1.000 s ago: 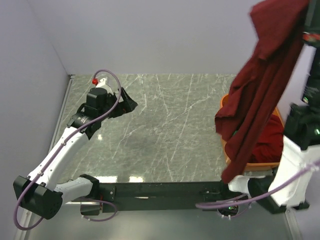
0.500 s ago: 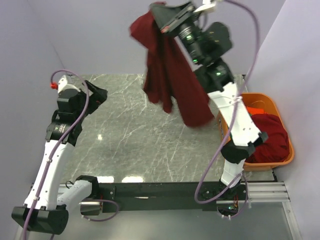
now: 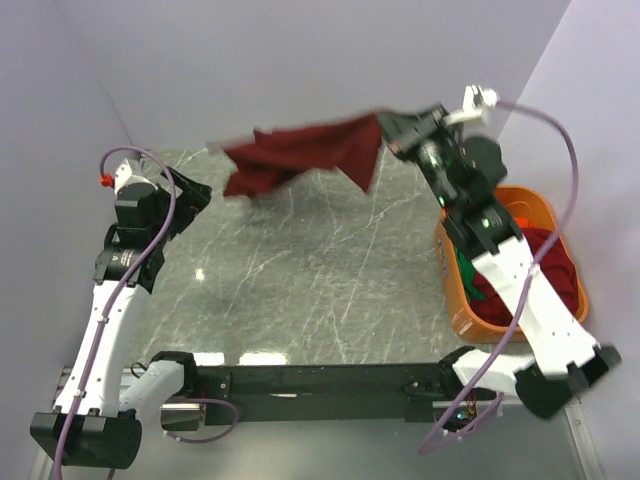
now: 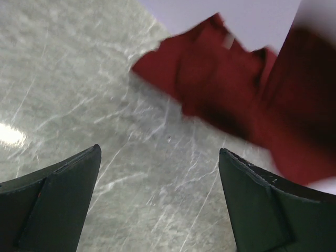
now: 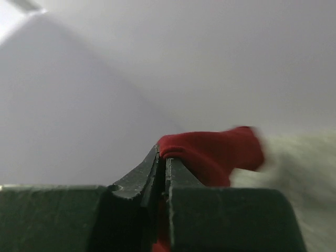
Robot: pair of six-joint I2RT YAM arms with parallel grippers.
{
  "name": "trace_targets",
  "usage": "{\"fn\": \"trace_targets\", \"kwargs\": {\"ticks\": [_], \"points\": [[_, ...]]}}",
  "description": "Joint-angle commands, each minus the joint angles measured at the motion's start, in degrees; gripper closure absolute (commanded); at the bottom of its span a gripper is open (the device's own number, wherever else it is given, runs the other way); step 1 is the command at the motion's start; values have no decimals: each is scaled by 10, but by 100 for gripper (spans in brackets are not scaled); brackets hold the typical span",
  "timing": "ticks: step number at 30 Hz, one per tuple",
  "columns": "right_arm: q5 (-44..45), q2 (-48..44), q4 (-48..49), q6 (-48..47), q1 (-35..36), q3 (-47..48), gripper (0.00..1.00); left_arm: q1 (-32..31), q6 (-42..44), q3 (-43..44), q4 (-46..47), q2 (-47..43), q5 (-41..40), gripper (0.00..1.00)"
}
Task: Fold and stack the t-shirts
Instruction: Move the tshirt to the center of the board
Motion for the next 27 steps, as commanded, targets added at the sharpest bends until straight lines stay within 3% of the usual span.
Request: {"fn": "trace_targets", "kwargs": {"ticks": [1,4,7,14,18,21,25,27], "points": [[38,-57,-23,66,-72,-182,69,3,-11,-31,27,-9,29,1],[59,-48,-121,45,-98,-248,31,3,-22,-71,50,-9,52,1],[59,-28,-169,22,-87,-290,24,2,-36,-107,62,1,68,4],[161,-5,-203,-17,35,-280,21,-25,-80,-194,125,28,48,14],[155,77,-205,-46,93,-251,21,-61,-98,-203,153,73,18,21],[238,135,-261,-28,143,-215,21,-93,-102,-186,162,121,10,30],[276,139,-274,-16,147,-234,21,-127,-102,-173,179,170,4,42],[242,116,-240,-35,147,-253,22,-148,-95,-168,194,187,16,49]]}}
